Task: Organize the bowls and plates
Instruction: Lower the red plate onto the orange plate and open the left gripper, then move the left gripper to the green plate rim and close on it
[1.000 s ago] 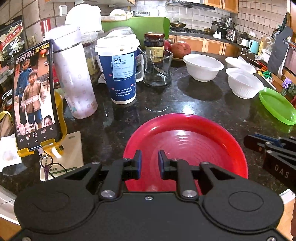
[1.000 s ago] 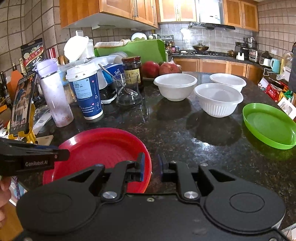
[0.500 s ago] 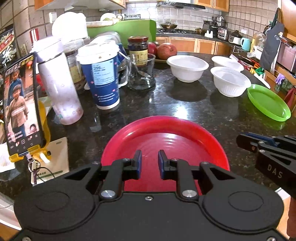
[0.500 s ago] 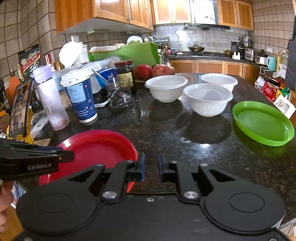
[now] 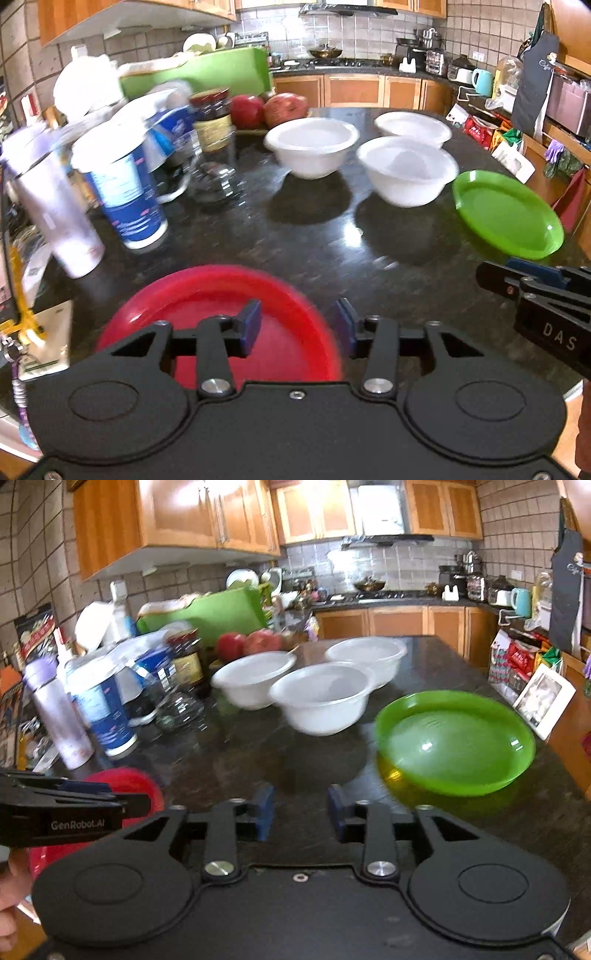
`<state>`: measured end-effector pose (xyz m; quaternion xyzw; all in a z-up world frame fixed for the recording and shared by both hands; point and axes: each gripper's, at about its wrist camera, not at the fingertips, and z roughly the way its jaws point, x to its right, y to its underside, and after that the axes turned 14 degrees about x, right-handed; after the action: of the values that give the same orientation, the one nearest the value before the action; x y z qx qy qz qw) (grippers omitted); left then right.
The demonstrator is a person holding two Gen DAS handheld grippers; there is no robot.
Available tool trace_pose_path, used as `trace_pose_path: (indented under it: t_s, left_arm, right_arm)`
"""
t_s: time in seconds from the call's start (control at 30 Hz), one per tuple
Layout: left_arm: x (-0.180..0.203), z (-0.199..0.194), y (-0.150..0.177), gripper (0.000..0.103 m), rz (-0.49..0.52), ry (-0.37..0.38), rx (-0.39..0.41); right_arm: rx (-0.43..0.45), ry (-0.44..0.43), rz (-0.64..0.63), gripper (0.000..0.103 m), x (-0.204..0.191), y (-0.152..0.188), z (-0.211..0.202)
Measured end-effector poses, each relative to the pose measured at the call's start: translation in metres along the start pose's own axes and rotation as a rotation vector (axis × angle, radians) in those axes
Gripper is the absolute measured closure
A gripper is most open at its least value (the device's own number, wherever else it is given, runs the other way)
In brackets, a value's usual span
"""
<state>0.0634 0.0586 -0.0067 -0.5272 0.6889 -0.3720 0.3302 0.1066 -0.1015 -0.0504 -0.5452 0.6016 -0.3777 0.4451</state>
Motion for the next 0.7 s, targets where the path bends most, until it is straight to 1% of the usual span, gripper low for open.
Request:
trace_pose_path:
  t_s: [0.1, 0.23, 0.37, 0.43, 0.53, 0.7]
  left_arm:
    - [0.028, 0.01, -0.009, 0.047, 0.006, -0.004, 0.006]
    - [0.062, 0.028, -0.019, 0.045, -0.005, 0.003, -0.002]
    - [0.09, 0.045, -0.027, 0.045, -0.014, 0.004, -0.009]
    - [0.102, 0.053, -0.029, 0.045, -0.016, -0.002, -0.003]
    - [0.116, 0.063, -0.033, 0.045, -0.032, -0.015, -0.002]
    - [0.137, 0.08, -0.036, 0.045, -0.045, -0.04, -0.027]
  right_arm:
    - [0.032, 0.016, -0.003, 0.052, 0.032, -0.007, 0.0]
    - [0.058, 0.042, 0.008, 0.047, 0.076, -0.015, 0.003]
    - [0.065, 0.061, 0.051, 0.045, 0.121, -0.021, 0.01]
    - [0.066, 0.062, 0.043, 0.041, 0.138, -0.024, 0.014]
    - [0.069, 0.054, -0.006, 0.041, 0.154, -0.029, 0.024]
    - [0.058, 0.035, -0.066, 0.041, 0.184, -0.033, 0.039]
